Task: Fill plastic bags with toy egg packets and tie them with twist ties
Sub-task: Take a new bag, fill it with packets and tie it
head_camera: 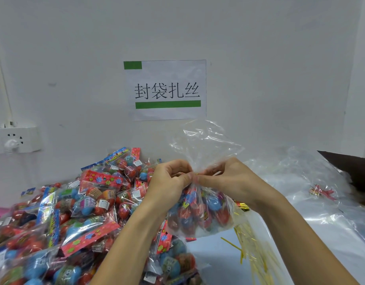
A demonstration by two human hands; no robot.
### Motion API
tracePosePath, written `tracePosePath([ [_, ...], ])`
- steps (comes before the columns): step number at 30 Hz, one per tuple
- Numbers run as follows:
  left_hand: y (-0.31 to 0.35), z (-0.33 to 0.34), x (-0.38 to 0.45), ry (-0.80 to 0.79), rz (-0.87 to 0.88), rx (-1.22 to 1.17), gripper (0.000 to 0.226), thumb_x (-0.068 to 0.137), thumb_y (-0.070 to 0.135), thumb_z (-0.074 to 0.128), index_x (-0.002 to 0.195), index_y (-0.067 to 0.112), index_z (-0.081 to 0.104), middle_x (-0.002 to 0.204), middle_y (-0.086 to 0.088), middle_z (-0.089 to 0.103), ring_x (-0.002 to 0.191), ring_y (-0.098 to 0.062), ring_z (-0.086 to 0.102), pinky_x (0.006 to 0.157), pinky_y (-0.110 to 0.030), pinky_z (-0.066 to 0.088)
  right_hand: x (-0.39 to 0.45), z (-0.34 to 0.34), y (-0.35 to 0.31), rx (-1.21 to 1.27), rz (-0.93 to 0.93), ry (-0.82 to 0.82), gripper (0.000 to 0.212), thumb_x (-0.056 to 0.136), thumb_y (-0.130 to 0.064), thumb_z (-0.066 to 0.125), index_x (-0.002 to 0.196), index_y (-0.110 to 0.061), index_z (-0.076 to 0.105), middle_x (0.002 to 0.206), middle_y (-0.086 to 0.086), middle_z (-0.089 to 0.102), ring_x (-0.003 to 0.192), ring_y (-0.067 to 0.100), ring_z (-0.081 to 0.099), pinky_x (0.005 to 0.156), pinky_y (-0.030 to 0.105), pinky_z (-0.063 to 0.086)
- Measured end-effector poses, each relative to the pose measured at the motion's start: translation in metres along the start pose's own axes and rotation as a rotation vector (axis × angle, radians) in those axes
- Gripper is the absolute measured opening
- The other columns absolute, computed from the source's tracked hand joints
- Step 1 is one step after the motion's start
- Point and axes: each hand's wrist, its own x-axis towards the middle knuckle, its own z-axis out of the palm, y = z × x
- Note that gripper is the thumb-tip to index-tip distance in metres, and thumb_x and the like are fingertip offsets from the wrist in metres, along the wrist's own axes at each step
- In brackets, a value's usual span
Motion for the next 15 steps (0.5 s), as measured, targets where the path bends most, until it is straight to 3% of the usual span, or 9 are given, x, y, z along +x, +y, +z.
tracePosePath([
  [4, -0.001, -0.002, 0.000, -0.026, -0.002, -0.026, 0.013, 0.090, -0.003, 0.066, 0.093, 0.007, 0.073, 0.093, -0.014, 0.075, 0.094, -0.032, 0.071, 0.086, -0.038, 0.059, 0.000, -0.002, 0.001, -0.046, -0.039, -0.001, 0.018, 0.079, -0.039, 0.080, 0.078, -0.021, 0.081, 0.076, 0.002, 0.077, 0.070, 0.015, 0.071, 0.071, 0.034, 0.057],
  [7, 0.000, -0.002, -0.002, -0.051, -0.005, -0.031, 0.014, 0.089, -0.005, 0.066, 0.089, 0.007, 0.073, 0.092, -0.015, 0.075, 0.093, -0.031, 0.071, 0.086, -0.037, 0.059, 0.000, -0.005, 0.001, -0.059, -0.047, -0.022, 0.015, 0.081, -0.037, 0.079, 0.077, -0.022, 0.081, 0.078, 0.002, 0.077, 0.077, 0.019, 0.071, 0.068, 0.031, 0.057],
  [12, 0.003, -0.003, -0.005, -0.139, 0.007, -0.027, 0.005, 0.086, 0.000, 0.068, 0.085, 0.004, 0.069, 0.092, -0.026, 0.070, 0.088, -0.038, 0.067, 0.092, -0.059, 0.050, -0.002, -0.014, 0.002, -0.090, -0.062, -0.058, 0.012, 0.082, -0.024, 0.081, 0.071, -0.020, 0.077, 0.073, -0.005, 0.075, 0.063, 0.000, 0.067, 0.055, 0.015, 0.050],
  [15, 0.009, -0.002, -0.008, -0.198, 0.010, -0.028, 0.035, 0.076, 0.011, 0.065, 0.101, -0.013, 0.059, 0.099, -0.039, 0.061, 0.086, -0.040, 0.060, 0.095, -0.070, 0.042, -0.002, -0.017, 0.000, -0.169, -0.093, -0.086, 0.007, 0.085, -0.015, 0.077, 0.083, -0.008, 0.075, 0.087, 0.008, 0.076, 0.077, 0.011, 0.071, 0.065, 0.027, 0.053],
])
